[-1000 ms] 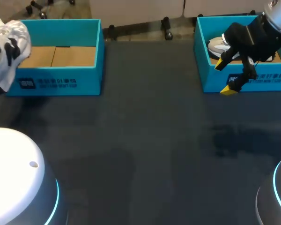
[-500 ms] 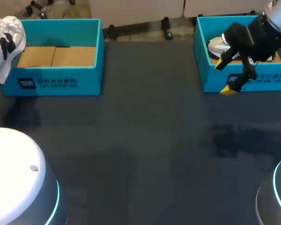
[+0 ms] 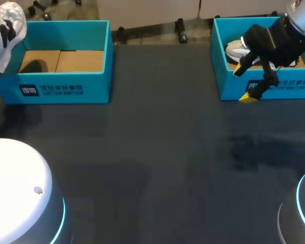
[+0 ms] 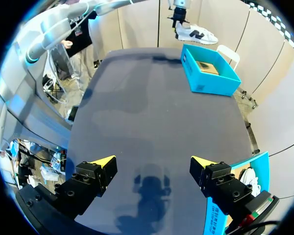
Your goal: Take the shoe out of the shoebox, open the shoe tongue, remove and reinsert the insole, then place the shoe into the shoebox
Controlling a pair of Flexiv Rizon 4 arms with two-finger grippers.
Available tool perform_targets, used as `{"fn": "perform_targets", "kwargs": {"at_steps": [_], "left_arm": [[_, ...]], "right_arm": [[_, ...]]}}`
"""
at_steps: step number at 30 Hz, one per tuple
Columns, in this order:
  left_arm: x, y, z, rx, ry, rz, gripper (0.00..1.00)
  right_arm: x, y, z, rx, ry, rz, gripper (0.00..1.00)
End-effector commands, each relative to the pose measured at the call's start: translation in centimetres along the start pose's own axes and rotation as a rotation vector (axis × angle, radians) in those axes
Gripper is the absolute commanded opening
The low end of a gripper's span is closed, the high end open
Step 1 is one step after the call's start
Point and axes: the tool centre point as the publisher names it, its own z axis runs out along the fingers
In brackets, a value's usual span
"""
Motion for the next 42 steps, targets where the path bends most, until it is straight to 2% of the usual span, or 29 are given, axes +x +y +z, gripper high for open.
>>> {"fn": "perform_targets", "kwargs": {"at_steps": [1,10,29,33,34,39,42], "left_arm": [[-2.9,0.7,-0.1,0.017,0.067,0.008,0.0],[-5.7,0.6,-0.3,-0.007,0.075,0.012,0.0],[-5.7,0.6,-0.3,-0.007,0.075,0.012,0.0],[-6.8,0.1,-0.3,-0.055,0.066,0.203,0.0],[-7.0,0.3,-0.6,-0.038,0.043,0.213,0.0],[-7.9,0.8,-1.6,-0.141,0.027,0.322,0.0],[-8.0,1.1,-2.1,-0.155,0.033,0.446,0.0]], "right_arm": [[-0.2,0.1,0.1,0.004,0.003,0.001,1.0],[-0.2,0.1,0.1,0.004,0.003,0.001,1.0],[-0.2,0.1,0.1,0.004,0.003,0.001,1.0],[-0.2,0.1,0.1,0.004,0.003,0.001,1.0],[-0.2,0.1,0.1,0.004,0.003,0.001,1.0],[-0.2,0.1,0.1,0.004,0.003,0.001,1.0],[-0.2,0.1,0.1,0.004,0.003,0.001,1.0]]}}
